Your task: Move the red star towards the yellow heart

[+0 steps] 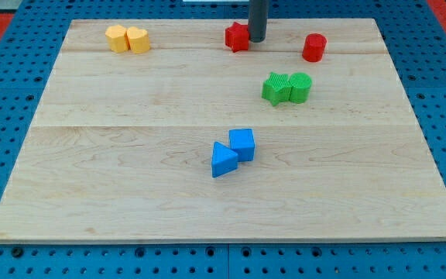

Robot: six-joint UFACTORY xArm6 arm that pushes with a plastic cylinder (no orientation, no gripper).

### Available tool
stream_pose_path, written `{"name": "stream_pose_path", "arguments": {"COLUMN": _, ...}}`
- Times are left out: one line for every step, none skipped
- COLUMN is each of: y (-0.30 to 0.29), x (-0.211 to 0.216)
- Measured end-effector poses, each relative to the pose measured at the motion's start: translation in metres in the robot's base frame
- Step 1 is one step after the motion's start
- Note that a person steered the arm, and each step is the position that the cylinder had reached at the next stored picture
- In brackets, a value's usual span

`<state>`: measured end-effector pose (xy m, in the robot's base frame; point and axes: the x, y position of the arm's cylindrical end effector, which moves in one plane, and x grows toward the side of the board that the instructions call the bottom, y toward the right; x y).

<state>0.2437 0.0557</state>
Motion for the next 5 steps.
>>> {"name": "stream_pose_path", "arguments": {"y": -0.026, "x": -0.009}}
{"name": "stream_pose_path", "arguments": {"y": -0.053, "x": -0.004}}
{"name": "stream_pose_path", "arguments": {"y": -0.064, "x": -0.023}}
{"name": "stream_pose_path", "arguments": {"y": -0.085, "x": -0.03}}
{"name": "stream_pose_path", "arguments": {"y": -0.087, "x": -0.017}}
